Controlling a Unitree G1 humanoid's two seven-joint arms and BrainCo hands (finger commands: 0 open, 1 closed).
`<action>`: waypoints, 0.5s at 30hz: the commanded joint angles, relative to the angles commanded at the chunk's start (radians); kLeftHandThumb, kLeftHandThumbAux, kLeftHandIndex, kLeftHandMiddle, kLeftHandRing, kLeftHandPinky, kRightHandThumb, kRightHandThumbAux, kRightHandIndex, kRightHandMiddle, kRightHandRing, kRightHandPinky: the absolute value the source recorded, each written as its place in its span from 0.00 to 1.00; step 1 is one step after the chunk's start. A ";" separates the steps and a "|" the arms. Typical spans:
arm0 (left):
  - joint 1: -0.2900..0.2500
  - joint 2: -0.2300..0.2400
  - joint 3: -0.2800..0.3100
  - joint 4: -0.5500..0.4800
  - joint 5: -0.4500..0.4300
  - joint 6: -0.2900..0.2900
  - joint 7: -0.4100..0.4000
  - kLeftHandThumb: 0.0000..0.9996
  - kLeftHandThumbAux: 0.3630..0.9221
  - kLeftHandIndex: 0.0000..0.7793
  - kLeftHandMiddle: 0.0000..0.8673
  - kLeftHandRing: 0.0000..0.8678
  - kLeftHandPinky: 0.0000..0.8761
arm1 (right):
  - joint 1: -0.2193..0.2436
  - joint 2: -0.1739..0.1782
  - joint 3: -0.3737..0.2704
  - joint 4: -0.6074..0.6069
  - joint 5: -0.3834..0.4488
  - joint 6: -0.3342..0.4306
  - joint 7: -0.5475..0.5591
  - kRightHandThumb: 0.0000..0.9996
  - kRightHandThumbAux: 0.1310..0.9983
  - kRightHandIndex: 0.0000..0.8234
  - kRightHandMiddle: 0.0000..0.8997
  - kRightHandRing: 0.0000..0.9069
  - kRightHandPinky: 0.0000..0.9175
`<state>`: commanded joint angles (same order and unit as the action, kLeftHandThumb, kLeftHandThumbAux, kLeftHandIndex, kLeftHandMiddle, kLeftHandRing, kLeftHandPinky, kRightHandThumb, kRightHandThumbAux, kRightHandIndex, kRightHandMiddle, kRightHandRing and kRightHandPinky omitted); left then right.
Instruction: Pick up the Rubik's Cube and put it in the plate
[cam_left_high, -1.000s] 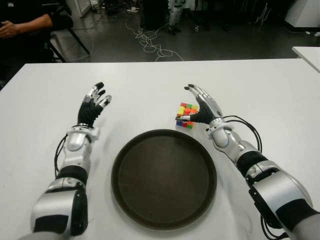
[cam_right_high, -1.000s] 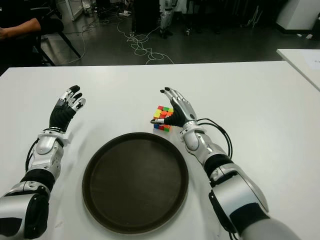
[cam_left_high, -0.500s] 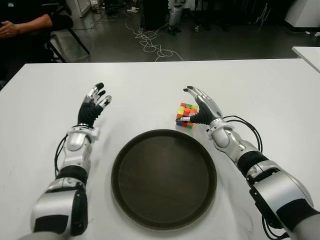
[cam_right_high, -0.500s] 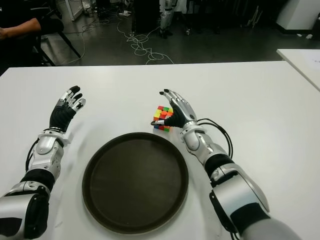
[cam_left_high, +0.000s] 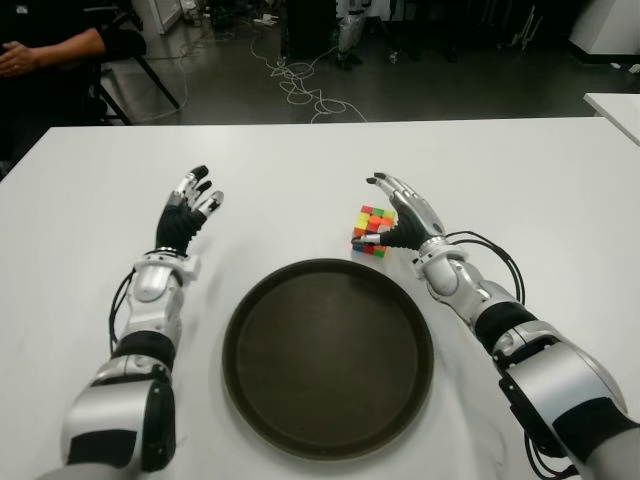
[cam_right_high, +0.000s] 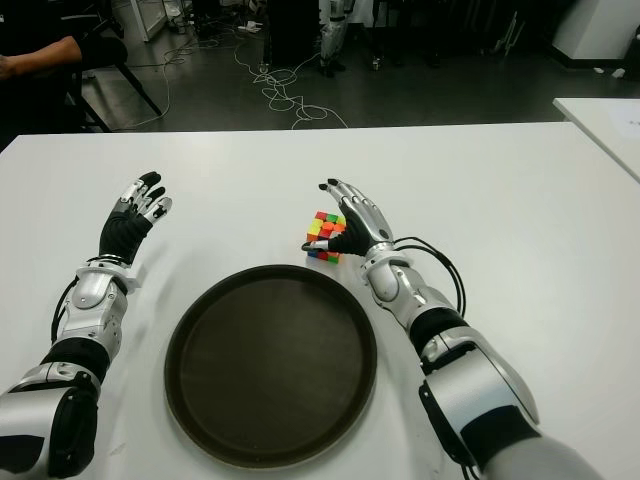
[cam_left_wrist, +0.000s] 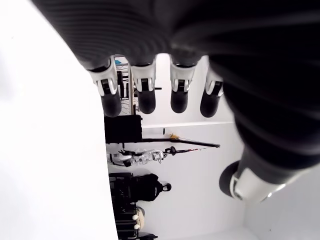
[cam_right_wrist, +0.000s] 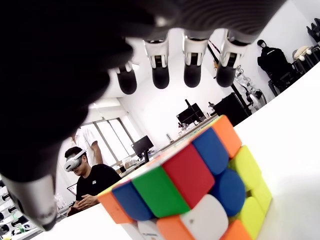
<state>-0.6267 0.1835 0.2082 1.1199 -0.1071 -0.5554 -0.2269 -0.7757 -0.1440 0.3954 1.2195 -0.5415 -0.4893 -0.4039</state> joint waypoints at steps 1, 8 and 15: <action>0.001 0.000 0.000 -0.001 0.000 -0.001 0.000 0.00 0.53 0.00 0.03 0.00 0.00 | 0.000 0.000 -0.002 -0.001 0.002 -0.001 0.001 0.00 0.58 0.00 0.00 0.02 0.07; 0.000 0.003 0.001 0.002 -0.001 0.001 -0.003 0.00 0.52 0.00 0.02 0.00 0.00 | -0.011 -0.010 -0.028 0.020 0.018 0.022 0.023 0.00 0.58 0.00 0.00 0.02 0.05; 0.001 0.002 0.005 0.001 -0.006 -0.002 -0.007 0.00 0.52 0.00 0.02 0.00 0.00 | -0.015 -0.009 -0.044 0.016 0.031 0.034 0.034 0.00 0.53 0.00 0.01 0.03 0.05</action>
<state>-0.6258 0.1851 0.2128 1.1213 -0.1128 -0.5573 -0.2338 -0.7911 -0.1533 0.3518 1.2353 -0.5103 -0.4549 -0.3700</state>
